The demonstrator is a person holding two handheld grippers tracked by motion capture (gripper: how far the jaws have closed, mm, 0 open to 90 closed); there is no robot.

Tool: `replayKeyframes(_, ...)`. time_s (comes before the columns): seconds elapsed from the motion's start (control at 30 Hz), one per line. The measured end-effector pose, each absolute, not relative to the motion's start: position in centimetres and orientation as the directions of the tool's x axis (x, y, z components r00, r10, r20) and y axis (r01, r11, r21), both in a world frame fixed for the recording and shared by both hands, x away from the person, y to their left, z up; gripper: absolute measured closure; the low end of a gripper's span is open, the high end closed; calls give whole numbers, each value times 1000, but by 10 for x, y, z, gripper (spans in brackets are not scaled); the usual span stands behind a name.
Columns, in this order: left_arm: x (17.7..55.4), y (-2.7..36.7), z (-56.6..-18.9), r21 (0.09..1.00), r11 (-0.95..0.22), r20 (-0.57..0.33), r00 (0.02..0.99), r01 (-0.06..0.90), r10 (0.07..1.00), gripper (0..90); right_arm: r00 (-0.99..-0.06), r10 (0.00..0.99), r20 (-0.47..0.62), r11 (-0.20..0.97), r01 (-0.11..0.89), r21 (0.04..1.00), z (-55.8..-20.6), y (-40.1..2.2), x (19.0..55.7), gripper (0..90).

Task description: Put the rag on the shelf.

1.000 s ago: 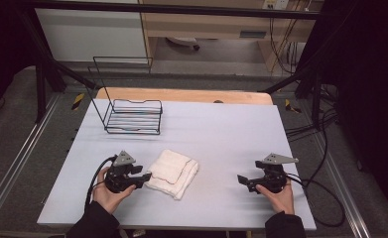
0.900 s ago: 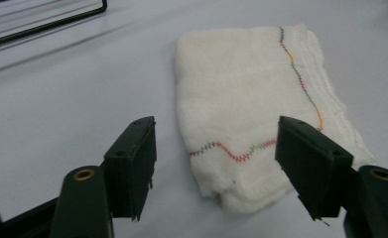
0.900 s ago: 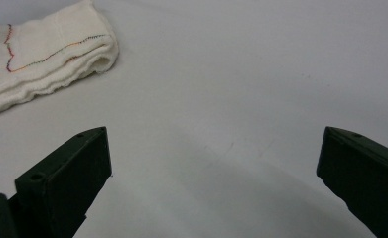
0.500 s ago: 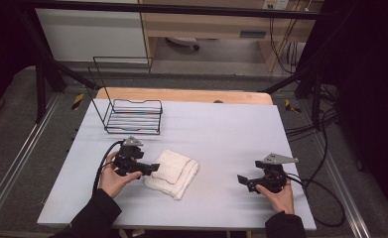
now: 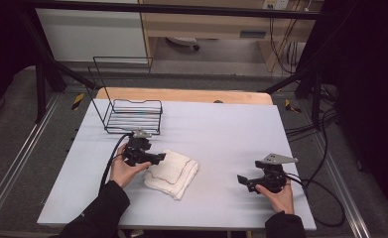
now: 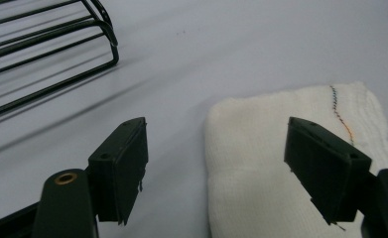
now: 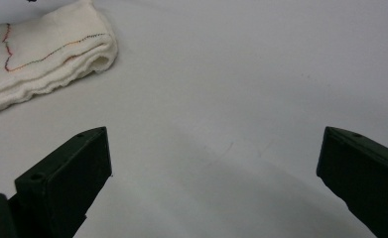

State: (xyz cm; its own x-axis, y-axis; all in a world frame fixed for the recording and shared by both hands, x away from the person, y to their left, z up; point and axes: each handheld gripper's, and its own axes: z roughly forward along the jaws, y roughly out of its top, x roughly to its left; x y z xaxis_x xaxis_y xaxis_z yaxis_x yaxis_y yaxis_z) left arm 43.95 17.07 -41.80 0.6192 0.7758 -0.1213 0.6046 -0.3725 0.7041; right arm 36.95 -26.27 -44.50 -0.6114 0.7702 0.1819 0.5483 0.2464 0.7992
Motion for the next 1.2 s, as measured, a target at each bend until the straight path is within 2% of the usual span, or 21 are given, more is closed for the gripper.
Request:
replayKeyframes(0.23,452,162,-424,698,-383,-112,620,605,776,346,-612,770,182,245,547,801,-445,-263,369,11)
replayKeyframes(0.4,457,158,-434,673,-388,-149,628,630,764,403,-612,770,180,248,547,800,-445,-263,370,11)
replayKeyframes(0.47,459,158,-437,670,-391,-151,632,630,760,480,-611,771,183,246,549,799,-445,-263,369,11)
replayKeyframes(0.53,461,158,-440,669,-386,-161,631,635,759,497,-613,770,178,249,545,801,-445,-263,370,11)
replayKeyframes(0.57,462,158,-441,665,-384,-173,632,641,755,539,-611,771,180,246,547,800,-445,-263,370,11)
replayKeyframes(0.6,462,158,-441,663,-384,-178,633,643,753,539,-611,771,180,246,547,800,-445,-263,370,11)
replayKeyframes(0.73,462,157,-442,663,-386,-183,639,641,747,639,-615,768,178,252,546,799,-445,-263,370,11)
replayKeyframes(1.03,462,158,-444,651,-378,-223,642,658,733,720,-614,768,182,249,548,798,-444,-260,371,12)
replayKeyframes(1.2,457,154,-444,663,-387,-194,647,641,738,765,-614,768,181,251,549,797,-442,-254,371,13)
